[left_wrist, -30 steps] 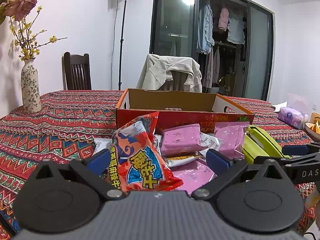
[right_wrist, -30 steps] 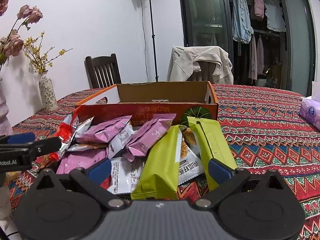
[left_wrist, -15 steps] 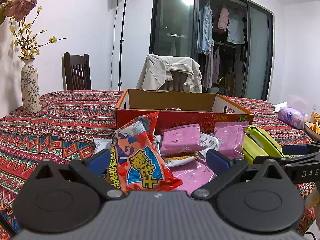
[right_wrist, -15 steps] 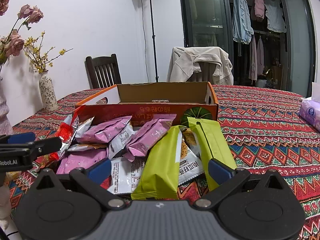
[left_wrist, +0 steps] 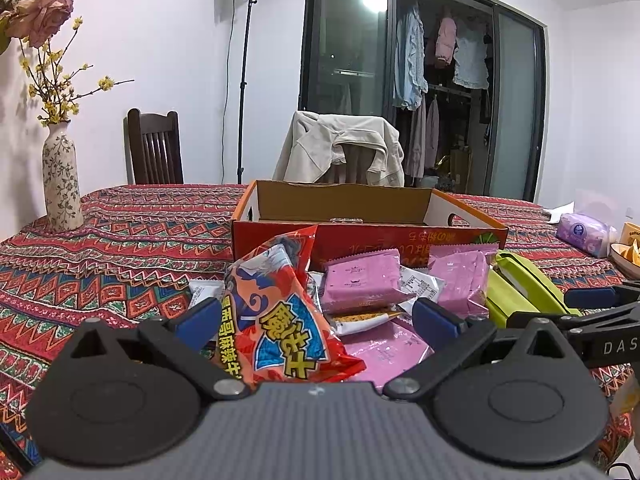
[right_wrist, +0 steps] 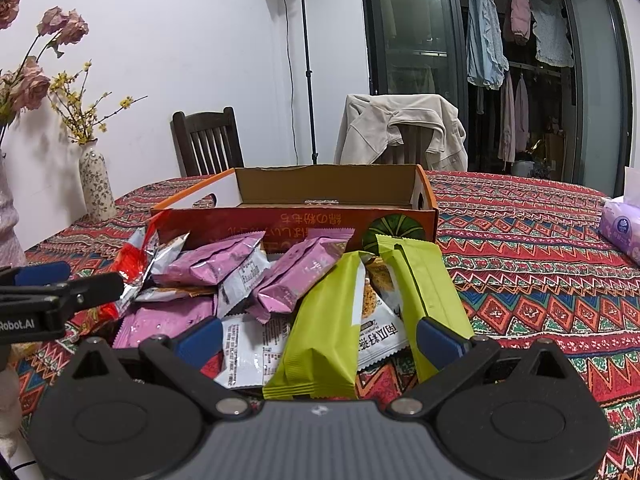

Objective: Organize snacks

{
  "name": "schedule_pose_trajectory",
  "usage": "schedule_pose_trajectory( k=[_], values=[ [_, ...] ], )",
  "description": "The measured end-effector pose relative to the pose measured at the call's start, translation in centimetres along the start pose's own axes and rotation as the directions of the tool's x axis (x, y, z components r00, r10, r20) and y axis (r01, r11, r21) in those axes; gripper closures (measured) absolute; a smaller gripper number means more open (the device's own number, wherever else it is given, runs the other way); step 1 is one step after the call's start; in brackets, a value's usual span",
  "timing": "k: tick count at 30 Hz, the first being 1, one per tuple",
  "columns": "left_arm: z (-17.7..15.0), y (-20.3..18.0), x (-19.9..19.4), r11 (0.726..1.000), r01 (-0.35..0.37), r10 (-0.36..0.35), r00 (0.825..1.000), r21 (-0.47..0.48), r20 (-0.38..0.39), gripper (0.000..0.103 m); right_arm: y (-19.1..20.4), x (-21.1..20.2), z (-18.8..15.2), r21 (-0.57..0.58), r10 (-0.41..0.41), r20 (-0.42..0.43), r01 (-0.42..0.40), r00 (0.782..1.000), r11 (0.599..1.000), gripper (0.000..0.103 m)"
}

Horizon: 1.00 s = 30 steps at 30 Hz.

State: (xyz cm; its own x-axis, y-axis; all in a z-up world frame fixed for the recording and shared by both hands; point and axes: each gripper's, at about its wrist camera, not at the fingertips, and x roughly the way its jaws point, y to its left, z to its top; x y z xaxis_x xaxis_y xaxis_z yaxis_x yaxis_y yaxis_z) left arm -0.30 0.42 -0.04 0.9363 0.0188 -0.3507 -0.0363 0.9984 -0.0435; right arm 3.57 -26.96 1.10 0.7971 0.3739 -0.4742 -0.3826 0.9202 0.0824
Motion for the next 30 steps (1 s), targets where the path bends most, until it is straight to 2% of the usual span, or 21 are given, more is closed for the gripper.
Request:
schedule_pose_trajectory(
  k=[23,25,29,30],
  values=[
    [-0.1,0.1,0.0,1.0,-0.011,0.011,1.0,-0.008,0.002,0.0,-0.1,0.2,0.1,-0.002,-0.016,0.001,0.016,1.0,1.0,0.001],
    [-0.1,0.1,0.1,1.0,-0.014,0.014,1.0,-0.009,0.001,0.0,0.0,0.4,0.2,-0.011,-0.023,-0.002,0.023,1.0,1.0,0.01],
    [-0.2,0.1,0.1,1.0,-0.017,0.017,1.0,-0.01,-0.001,0.0,0.3,0.9,0.3,-0.039,-0.04,-0.006,0.04,0.999,0.998,0.017],
    [-0.2,0.1,0.1,1.0,-0.018,0.018,1.0,-0.009,-0.001,0.0,0.4,1.1,0.4,-0.051,-0.048,-0.007,0.047,0.999,0.998,0.022]
  ],
)
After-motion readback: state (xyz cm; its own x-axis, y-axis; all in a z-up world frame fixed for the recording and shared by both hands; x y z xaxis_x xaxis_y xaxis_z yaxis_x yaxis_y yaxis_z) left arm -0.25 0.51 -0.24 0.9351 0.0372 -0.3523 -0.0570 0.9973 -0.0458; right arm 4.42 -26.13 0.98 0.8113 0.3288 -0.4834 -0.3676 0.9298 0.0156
